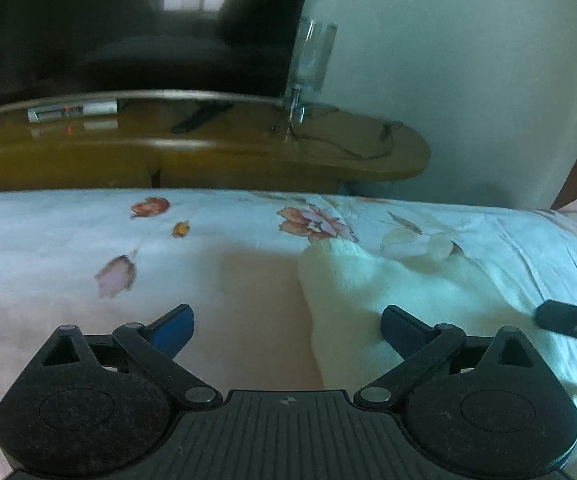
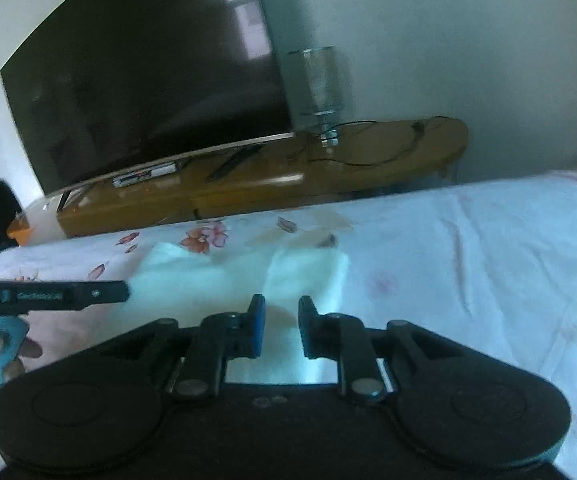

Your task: Fold small clothes

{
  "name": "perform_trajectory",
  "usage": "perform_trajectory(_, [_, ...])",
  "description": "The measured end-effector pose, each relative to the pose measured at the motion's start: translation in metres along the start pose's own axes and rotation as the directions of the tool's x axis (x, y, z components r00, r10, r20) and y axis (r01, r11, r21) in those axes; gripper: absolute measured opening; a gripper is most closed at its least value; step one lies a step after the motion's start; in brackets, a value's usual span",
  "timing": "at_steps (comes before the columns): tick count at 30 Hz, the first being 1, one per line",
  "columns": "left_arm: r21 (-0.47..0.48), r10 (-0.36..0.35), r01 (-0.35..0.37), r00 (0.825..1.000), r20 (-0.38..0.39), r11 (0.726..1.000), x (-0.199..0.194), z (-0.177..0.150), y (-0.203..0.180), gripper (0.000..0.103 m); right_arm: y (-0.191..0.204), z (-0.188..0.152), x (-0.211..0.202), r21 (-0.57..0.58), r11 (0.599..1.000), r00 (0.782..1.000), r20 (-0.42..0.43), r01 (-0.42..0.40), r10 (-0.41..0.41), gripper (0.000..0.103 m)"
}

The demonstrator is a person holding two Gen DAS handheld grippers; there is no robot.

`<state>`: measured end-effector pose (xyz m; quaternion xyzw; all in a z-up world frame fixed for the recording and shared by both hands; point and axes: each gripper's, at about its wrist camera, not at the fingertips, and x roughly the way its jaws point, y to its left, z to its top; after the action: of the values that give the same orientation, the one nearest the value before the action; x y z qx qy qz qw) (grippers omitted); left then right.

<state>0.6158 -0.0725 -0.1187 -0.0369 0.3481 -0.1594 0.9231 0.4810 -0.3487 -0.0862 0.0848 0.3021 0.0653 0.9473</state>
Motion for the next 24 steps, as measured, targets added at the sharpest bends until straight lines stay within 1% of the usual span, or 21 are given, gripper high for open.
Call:
perform_trajectory(1, [0.006, 0.012, -0.012, 1.000, -0.016, 1.000, 0.007, 0.000, 0.000, 0.100, 0.003, 0.002, 0.009, -0.017, 1.000, 1.000, -0.011, -0.005, 0.005, 0.019])
perform_trajectory(2, [0.012, 0.029, -0.028, 0.999, -0.027, 1.000, 0.012, -0.001, 0.000, 0.100, 0.008, 0.002, 0.021, -0.054, 0.999, 0.999, -0.038, 0.002, -0.004, 0.017])
perform_trajectory(3, [0.010, 0.025, -0.025, 0.999, -0.036, 1.000, 0.016, -0.001, 0.001, 0.100, 0.012, 0.000, 0.030, -0.086, 0.996, 0.997, -0.066, 0.034, -0.040, 0.018])
perform_trajectory(4, [-0.001, 0.030, -0.030, 0.999, -0.044, 1.000, 0.017, -0.003, 0.003, 0.103, 0.012, -0.004, 0.036, -0.102, 0.993, 0.994, -0.090, 0.056, -0.065, 0.018])
perform_trajectory(7, [0.003, 0.032, -0.032, 0.999, -0.038, 0.999, 0.020, -0.005, 0.004, 0.103, 0.002, -0.010, 0.037, -0.060, 0.997, 0.995, -0.078, 0.054, -0.058, 0.018])
perform_trajectory(9, [0.013, 0.039, -0.038, 0.999, -0.032, 0.999, 0.019, -0.006, 0.002, 0.103, 0.006, -0.012, 0.037, -0.084, 0.994, 0.995, -0.071, 0.065, -0.071, 0.019])
perform_trajectory(11, [0.046, 0.064, -0.063, 0.998, -0.014, 0.997, 0.013, -0.004, -0.003, 0.103, 0.010, -0.012, 0.037, -0.102, 0.992, 0.994, -0.071, 0.081, -0.088, 0.020])
perform_trajectory(13, [0.075, 0.090, -0.091, 0.996, 0.016, 0.993, -0.002, -0.003, -0.010, 0.103, 0.011, -0.009, 0.031, -0.087, 0.992, 0.993, -0.071, 0.092, -0.098, 0.028])
perform_trajectory(14, [0.093, 0.098, -0.100, 0.995, 0.024, 0.991, -0.009, -0.003, -0.012, 0.103, 0.012, -0.008, 0.023, -0.078, 0.992, 0.993, -0.059, 0.098, -0.103, 0.039])
perform_trajectory(15, [0.102, 0.100, -0.103, 0.994, 0.034, 0.989, -0.017, -0.004, -0.013, 0.103, 0.011, -0.007, 0.016, -0.068, 0.993, 0.994, -0.044, 0.097, -0.100, 0.064])
perform_trajectory(16, [0.109, 0.093, -0.097, 0.995, 0.042, 0.989, -0.024, -0.005, -0.015, 0.103, 0.010, -0.009, 0.005, -0.048, 0.995, 0.996, -0.021, 0.087, -0.088, 0.074])
perform_trajectory(17, [0.122, 0.093, -0.098, 0.994, 0.049, 0.988, -0.030, -0.007, -0.016, 0.103, 0.007, -0.010, -0.004, -0.026, 0.998, 0.998, -0.009, 0.062, -0.063, 0.074])
perform_trajectory(18, [0.131, 0.093, -0.100, 0.994, 0.056, 0.986, -0.036, -0.009, -0.018, 0.103, 0.004, -0.012, -0.011, -0.004, 0.999, 0.999, -0.008, 0.045, -0.045, 0.072])
perform_trajectory(19, [0.134, 0.085, -0.093, 0.994, 0.063, 0.987, -0.042, -0.011, -0.019, 0.103, 0.001, -0.014, -0.017, 0.021, 0.999, 0.999, -0.017, 0.035, -0.035, 0.071])
perform_trajectory(21, [0.127, 0.062, -0.070, 0.996, 0.061, 0.989, -0.051, -0.015, -0.019, 0.103, -0.006, -0.018, -0.027, 0.069, 0.997, 0.999, -0.033, 0.018, -0.016, 0.072])
perform_trajectory(24, [0.120, 0.029, -0.035, 0.998, 0.051, 0.992, -0.060, -0.021, -0.019, 0.103, -0.017, -0.024, -0.037, 0.158, 0.987, 0.997, -0.053, -0.039, 0.048, 0.072])
